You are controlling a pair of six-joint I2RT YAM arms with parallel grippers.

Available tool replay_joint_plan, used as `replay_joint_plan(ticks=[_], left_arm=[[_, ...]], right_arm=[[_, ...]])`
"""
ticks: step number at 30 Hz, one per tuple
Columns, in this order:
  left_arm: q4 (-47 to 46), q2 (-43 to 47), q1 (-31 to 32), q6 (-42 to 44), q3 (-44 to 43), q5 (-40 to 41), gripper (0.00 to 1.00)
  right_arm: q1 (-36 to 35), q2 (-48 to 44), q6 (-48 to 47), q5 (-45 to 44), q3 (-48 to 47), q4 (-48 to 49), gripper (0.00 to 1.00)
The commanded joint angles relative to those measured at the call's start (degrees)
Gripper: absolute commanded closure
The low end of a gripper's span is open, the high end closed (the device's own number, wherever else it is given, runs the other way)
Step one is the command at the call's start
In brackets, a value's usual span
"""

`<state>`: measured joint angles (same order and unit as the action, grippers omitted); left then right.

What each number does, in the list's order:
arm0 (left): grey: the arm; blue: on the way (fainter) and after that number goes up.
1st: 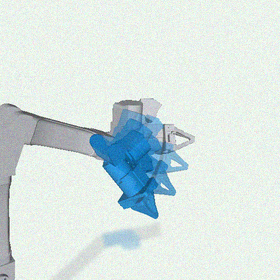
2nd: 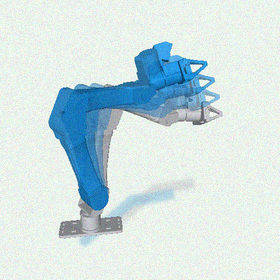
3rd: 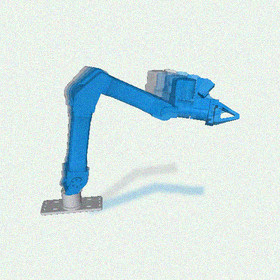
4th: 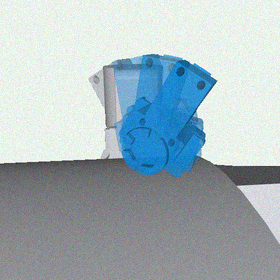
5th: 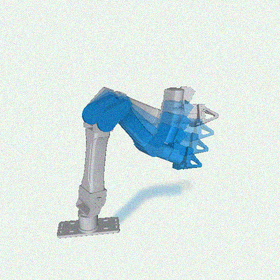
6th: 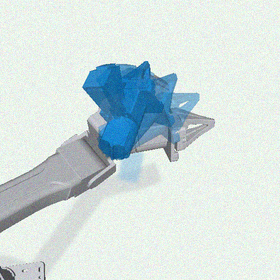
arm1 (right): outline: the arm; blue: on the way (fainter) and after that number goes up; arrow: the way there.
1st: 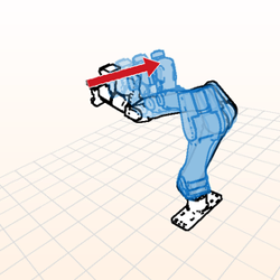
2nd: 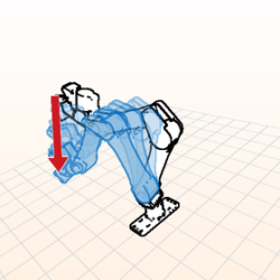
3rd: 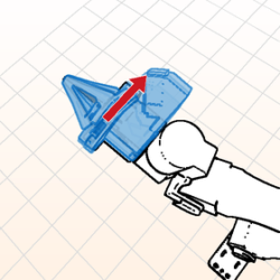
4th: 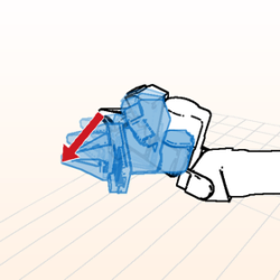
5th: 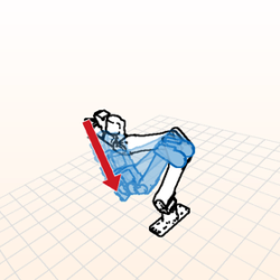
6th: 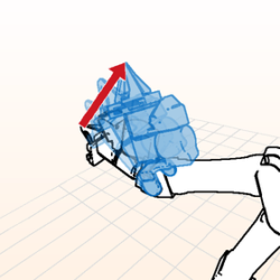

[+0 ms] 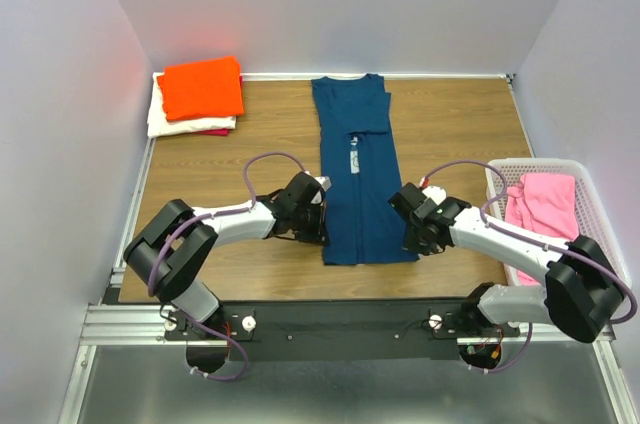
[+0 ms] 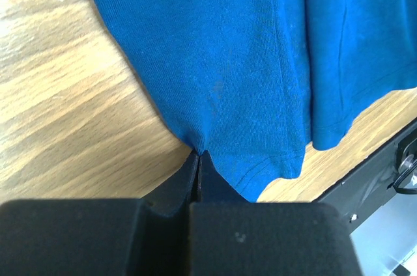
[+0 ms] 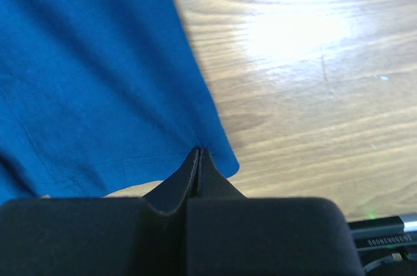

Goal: Fold and stack the t-shirts
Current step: Fold the tshirt

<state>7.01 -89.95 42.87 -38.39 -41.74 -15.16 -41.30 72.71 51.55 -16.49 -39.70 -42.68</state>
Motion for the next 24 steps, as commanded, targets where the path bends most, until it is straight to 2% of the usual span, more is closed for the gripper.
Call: replay_joint_plan(ticks=[1,10,18,22,23,24], left_arm=[[5.1,0.9,0.4,1.7,2.1,2.2,1.00],[5.7,2.1,0.5,2.0,3.1,1.0,1.00],[6.0,3.1,0.4,2.3,2.5,0.7,1.00],[6.4,4.1,0.4,2.8,2.2,0.9,0.83],[6.4,4.8,0.4,2.9,2.2,1.0,0.75],[6.9,5.1,0.4,3.0,2.0,1.5,0.72]], right_arm=[[-0.4,-1.7,2.9,-3.0,-1.2,-4.6,1.00],[-0.6,-1.7,2.2,0.5,2.5,-1.9,0.93],[-1.2,-4.1,1.8,1.3,1.1,1.0,0.80],[-1.3,-5.5,1.0,1.6,-0.1,2.1,0.71],[-1.5,-5.7,0.9,1.6,-0.5,2.2,0.70],[-1.5,-6.4,0.7,1.5,-0.7,2.2,0.70]])
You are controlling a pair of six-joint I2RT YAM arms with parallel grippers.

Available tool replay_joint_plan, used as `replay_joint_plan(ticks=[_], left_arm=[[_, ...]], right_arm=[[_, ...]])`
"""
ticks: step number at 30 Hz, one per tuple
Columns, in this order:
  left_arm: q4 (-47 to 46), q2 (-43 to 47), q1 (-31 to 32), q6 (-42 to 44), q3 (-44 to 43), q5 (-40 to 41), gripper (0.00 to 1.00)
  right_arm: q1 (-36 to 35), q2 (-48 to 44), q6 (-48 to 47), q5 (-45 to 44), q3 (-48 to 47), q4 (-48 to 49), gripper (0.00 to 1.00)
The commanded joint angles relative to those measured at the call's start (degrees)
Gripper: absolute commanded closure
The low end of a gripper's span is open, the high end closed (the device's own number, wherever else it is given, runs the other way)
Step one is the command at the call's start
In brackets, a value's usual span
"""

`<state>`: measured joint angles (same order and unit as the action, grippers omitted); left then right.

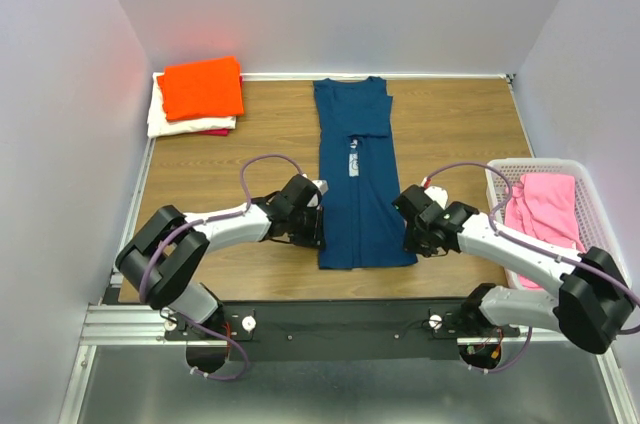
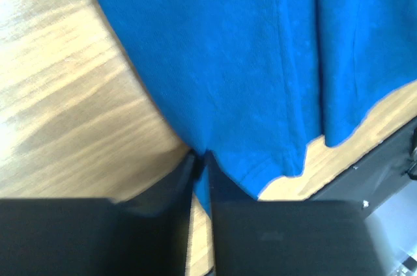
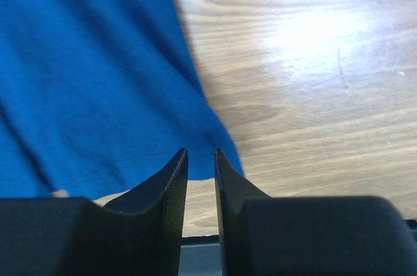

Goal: Fold and stack the t-shirts
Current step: Fold the tshirt

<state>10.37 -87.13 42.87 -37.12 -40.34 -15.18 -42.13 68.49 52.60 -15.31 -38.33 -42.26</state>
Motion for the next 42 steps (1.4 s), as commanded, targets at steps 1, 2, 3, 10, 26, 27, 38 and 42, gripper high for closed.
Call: replay_joint_plan(ticks=[1,2,3,10,26,27,38,42], left_arm=[[4.2,3.1,0.4,2.0,0.3,1.9,0.69],[4.7,3.5,0.4,2.1,0.1,2.3,0.68],[5.2,3.9,0.4,2.2,-0.2,2.7,0.67],[7.5,7.3,0.4,2.4,-1.5,4.1,0.67],[5.4,6.6,0.4,2.2,-3.9,2.9,0.68],[5.2,6.7,0.4,2.2,-3.8,2.8,0.68],[3.3,6.4,0.4,1.8,-2.0,1.9,0.69],[3.0,6.4,0.4,1.8,-1.9,1.6,0.69]], right_arm=[[-0.7,-2.6,-0.4,0.1,-2.5,1.7,0.70],[-0.6,-2.9,-0.6,0.1,-2.9,1.8,0.70],[-0.7,-3.2,-0.7,0.3,-3.2,1.8,0.70],[-3.9,0.7,-1.5,1.0,-5.5,5.4,0.70],[-12.5,16.1,1.1,0.2,-9.6,13.0,0.62],[-12.7,16.3,1.3,0.2,-9.5,13.1,0.62],[-14.8,18.3,3.3,-0.7,-8.9,13.1,0.74],[-15.1,18.3,3.7,-0.7,-9.1,13.1,0.87]])
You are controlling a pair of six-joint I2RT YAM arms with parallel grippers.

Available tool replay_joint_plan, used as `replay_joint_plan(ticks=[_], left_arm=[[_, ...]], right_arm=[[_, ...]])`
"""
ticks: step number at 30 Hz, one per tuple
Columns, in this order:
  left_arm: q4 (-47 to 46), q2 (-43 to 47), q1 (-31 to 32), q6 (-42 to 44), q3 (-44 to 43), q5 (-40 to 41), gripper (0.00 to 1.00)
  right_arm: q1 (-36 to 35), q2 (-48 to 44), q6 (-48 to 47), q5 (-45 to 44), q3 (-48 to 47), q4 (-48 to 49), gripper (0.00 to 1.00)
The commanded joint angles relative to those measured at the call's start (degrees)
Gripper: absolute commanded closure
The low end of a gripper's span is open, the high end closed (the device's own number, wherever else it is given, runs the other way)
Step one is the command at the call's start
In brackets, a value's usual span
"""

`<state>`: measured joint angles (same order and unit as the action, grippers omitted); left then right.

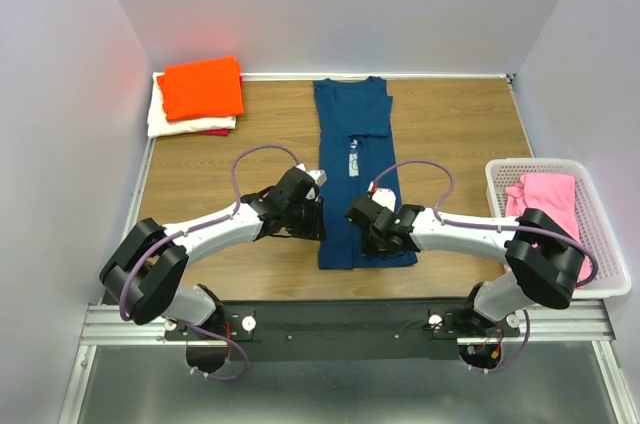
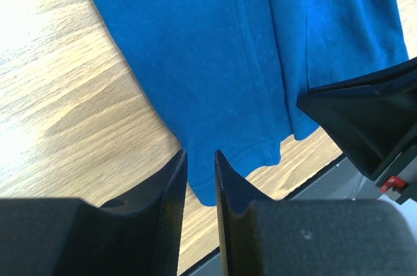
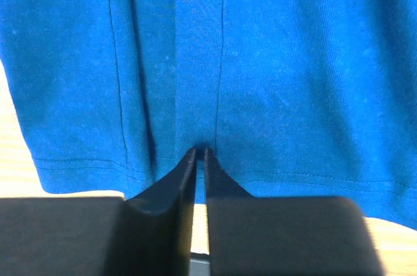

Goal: Fold and stack the t-shirts
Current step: Fold the tshirt

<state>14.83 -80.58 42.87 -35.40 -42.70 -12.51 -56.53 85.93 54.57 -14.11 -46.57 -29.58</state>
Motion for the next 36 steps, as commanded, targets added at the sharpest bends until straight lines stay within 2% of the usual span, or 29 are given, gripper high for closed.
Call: replay_joint_plan(ticks=[1,5,10,11,13,17,21,24,28,31,36], left_arm=[[-1.5,-0.2,0.4,0.1,0.6,-1.0,0.69],[-1.6,-0.2,0.4,0.2,0.7,-1.1,0.70],[-1.9,-0.1,0.4,0.3,0.8,-1.4,0.70],[-1.9,0.0,0.4,0.3,0.9,-1.5,0.69],[-1.9,0.6,0.4,0.4,0.9,-1.5,0.68],[-2.3,2.2,0.4,-0.2,2.4,-1.5,0.60],[-3.1,3.8,0.4,-1.5,4.5,-1.5,0.57],[-3.5,4.1,0.4,-2.2,5.7,-1.5,0.57],[-4.4,3.9,0.4,-2.4,6.2,-1.8,0.57],[-4.4,3.8,0.4,-2.2,5.9,-2.0,0.57],[-4.5,3.7,0.4,-2.1,5.9,-2.1,0.57]], right_arm=[[-0.8,0.6,1.8,-1.9,-1.0,0.3,0.89],[-0.8,-0.8,1.7,-2.0,-1.0,0.3,0.97],[-0.9,-3.1,1.4,-1.4,-0.7,0.1,0.99],[-0.9,-3.7,1.5,-1.6,-0.5,-0.6,0.99],[-0.9,-6.0,2.5,-2.8,0.4,-2.1,0.84],[-0.8,-11.4,5.1,-7.5,1.9,-6.3,0.69],[-0.2,-16.9,7.2,-11.2,4.3,-9.6,0.67],[0.5,-18.3,7.4,-10.4,4.8,-10.3,0.66],[0.5,-12.4,5.7,-6.7,2.4,-9.6,0.66],[0.0,-9.4,4.1,-2.4,3.0,-5.0,0.66],[-1.2,-7.1,4.3,-1.2,3.2,-3.6,0.59]])
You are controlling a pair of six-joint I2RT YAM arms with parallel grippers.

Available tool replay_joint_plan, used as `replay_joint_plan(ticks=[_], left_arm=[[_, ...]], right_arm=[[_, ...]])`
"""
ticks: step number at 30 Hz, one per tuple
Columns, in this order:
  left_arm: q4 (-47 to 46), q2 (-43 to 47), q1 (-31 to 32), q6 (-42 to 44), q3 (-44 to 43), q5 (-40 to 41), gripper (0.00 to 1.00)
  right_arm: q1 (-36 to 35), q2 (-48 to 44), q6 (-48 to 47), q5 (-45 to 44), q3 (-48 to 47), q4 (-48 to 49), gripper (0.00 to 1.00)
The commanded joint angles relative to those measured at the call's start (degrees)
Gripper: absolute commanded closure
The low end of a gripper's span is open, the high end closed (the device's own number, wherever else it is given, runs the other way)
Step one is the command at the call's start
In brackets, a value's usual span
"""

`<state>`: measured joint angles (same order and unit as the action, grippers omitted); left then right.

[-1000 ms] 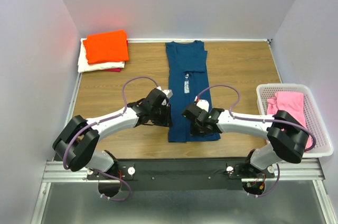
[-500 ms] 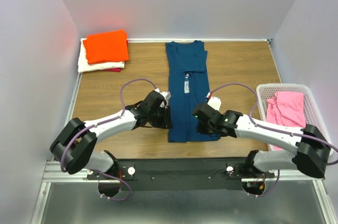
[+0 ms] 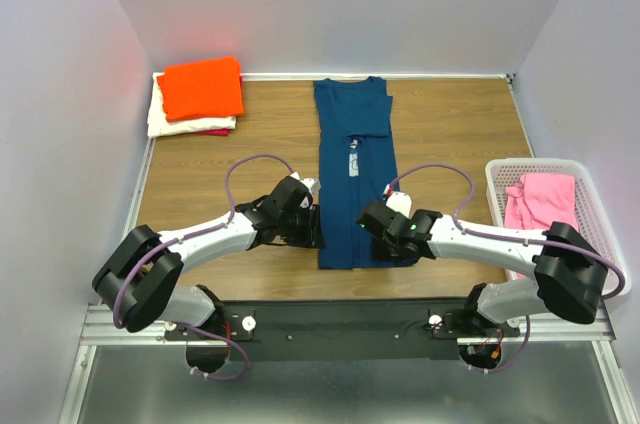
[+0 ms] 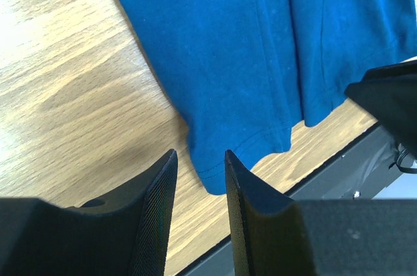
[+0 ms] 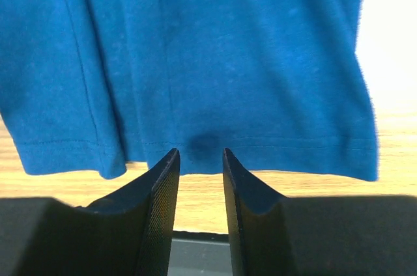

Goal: Fold and stack the t-shirts
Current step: Fold the tshirt

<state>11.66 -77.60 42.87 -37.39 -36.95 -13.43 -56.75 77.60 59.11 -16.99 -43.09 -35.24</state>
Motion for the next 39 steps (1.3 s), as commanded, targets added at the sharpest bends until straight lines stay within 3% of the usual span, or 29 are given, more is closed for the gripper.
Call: replay_joint_plan(ticks=[1,14,18,22,25,29,31,39], left_arm=[[-1.4,0.5,0.4,-0.1,0.1,-1.2,0.57],[-1.6,-0.2,0.4,0.2,0.2,-1.5,0.59],[-1.7,-0.3,0.4,0.2,0.8,-1.5,0.59],[-1.7,0.1,0.4,0.2,1.0,-1.6,0.60],[-1.6,0.2,0.4,0.3,1.0,-1.6,0.60],[-1.6,0.1,0.5,0.4,0.9,-1.5,0.60],[-1.6,0.1,0.4,0.4,0.8,-1.5,0.60],[-1.6,0.3,0.5,0.5,1.3,-1.4,0.60]], right_arm=[[-1.3,1.4,-0.2,1.5,-0.4,2.2,0.58],[-2.7,7.1,0.7,0.4,-0.9,3.4,0.57],[-3.1,6.5,1.0,0.0,-1.5,3.4,0.77],[-3.1,4.8,0.2,0.1,-2.0,3.3,0.88],[-3.1,3.9,-0.2,0.6,-2.3,3.1,0.88],[-3.1,3.7,-0.6,0.9,-2.5,2.6,0.75],[-3.1,3.5,-0.7,0.8,-2.7,2.5,0.75],[-3.2,3.3,-0.9,0.6,-3.6,2.1,0.92]])
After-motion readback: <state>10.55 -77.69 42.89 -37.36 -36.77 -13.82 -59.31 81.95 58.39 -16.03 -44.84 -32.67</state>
